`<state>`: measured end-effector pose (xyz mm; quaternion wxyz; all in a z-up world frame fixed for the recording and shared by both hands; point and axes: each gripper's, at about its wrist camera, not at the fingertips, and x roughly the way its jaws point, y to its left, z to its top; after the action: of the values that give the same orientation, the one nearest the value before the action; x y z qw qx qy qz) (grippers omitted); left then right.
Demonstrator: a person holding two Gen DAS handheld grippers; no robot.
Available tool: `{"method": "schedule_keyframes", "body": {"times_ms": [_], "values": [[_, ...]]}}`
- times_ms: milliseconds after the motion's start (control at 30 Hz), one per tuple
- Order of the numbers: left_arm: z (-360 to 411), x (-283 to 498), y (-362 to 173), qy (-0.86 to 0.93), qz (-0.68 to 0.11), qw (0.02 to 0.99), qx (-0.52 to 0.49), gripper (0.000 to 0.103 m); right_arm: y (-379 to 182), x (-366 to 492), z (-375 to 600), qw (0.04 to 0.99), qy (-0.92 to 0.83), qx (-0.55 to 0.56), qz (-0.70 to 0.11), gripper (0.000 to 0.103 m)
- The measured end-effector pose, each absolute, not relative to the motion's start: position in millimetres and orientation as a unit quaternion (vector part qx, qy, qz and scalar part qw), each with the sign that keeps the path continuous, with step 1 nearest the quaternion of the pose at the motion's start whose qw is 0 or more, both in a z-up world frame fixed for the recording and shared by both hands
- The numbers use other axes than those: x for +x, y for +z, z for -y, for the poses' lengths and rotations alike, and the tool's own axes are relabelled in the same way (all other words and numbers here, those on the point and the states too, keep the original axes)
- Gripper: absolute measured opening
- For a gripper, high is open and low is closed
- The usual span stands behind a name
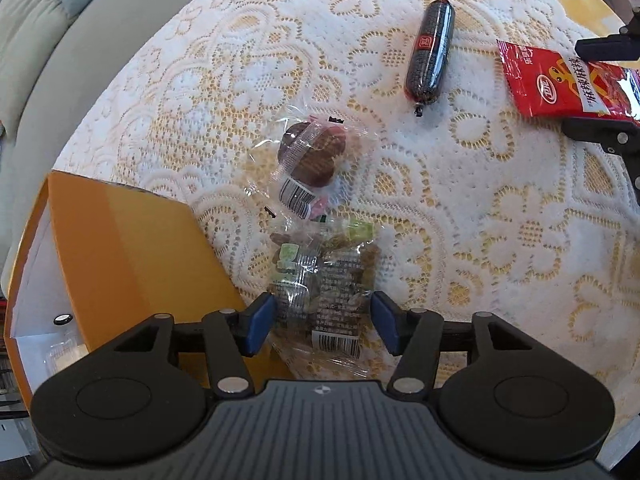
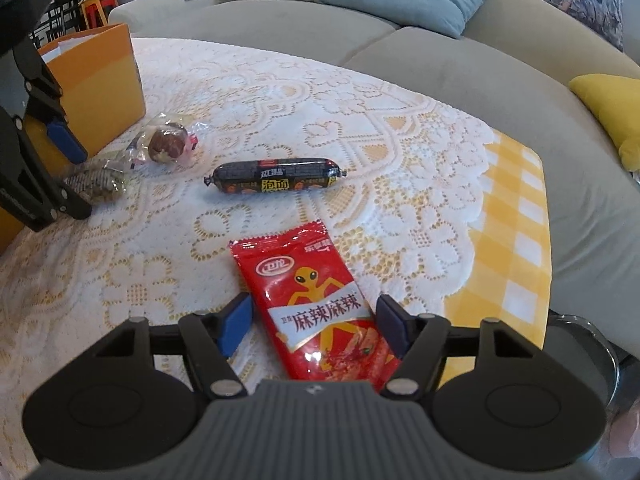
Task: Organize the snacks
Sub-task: 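Grasp the clear snack pack with the left tool while the right grasps the red spicy-strip bag, then carry both packs over the box with both tools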
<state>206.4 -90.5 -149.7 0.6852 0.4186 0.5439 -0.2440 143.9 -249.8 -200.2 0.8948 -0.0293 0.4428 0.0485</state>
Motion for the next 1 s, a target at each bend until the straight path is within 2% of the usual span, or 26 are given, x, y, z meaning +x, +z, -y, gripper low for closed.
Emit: {"method": "schedule_keyframes", "body": {"times_ms": [100, 233, 267, 300, 467, 633, 1000], "values": [[91.2, 208.1, -149.1, -0.244, -0.547, 0.683, 0.417, 0.064, -198.7, 143.9, 250.2, 0.895, 0.047, -0.028, -0.442, 0.058], [93.4, 207.5, -147.5, -0.227, -0.547, 0.694, 0.410, 0.051, -194.5, 141.5, 245.6, 0.898, 0.047, -0.046, -0.436, 0.049], [93.4, 207.2, -146.9, -0.221, -0.547, 0.698, 0.407, 0.049, -192.4, 140.1, 244.6, 0.900, 0.050, -0.049, -0.431, 0.038], [93.2, 206.9, -146.0, -0.215, -0.548, 0.702, 0.400, 0.048, -191.1, 139.8, 243.6, 0.900, 0.051, -0.055, -0.429, 0.015], [91.3, 203.5, -138.7, -0.184, -0.549, 0.731, 0.361, 0.043, -191.1, 139.0, 245.4, 0.899, 0.038, -0.061, -0.431, 0.012], [89.2, 189.7, -117.0, -0.182, -0.553, 0.760, 0.290, 0.042, -182.0, 133.9, 243.1, 0.908, 0.043, -0.066, -0.411, 0.004], [67.5, 143.0, -93.6, -0.168, -0.558, 0.800, 0.144, 0.040, -157.3, 109.2, 202.3, 0.915, 0.143, -0.059, -0.372, 0.002]]}}
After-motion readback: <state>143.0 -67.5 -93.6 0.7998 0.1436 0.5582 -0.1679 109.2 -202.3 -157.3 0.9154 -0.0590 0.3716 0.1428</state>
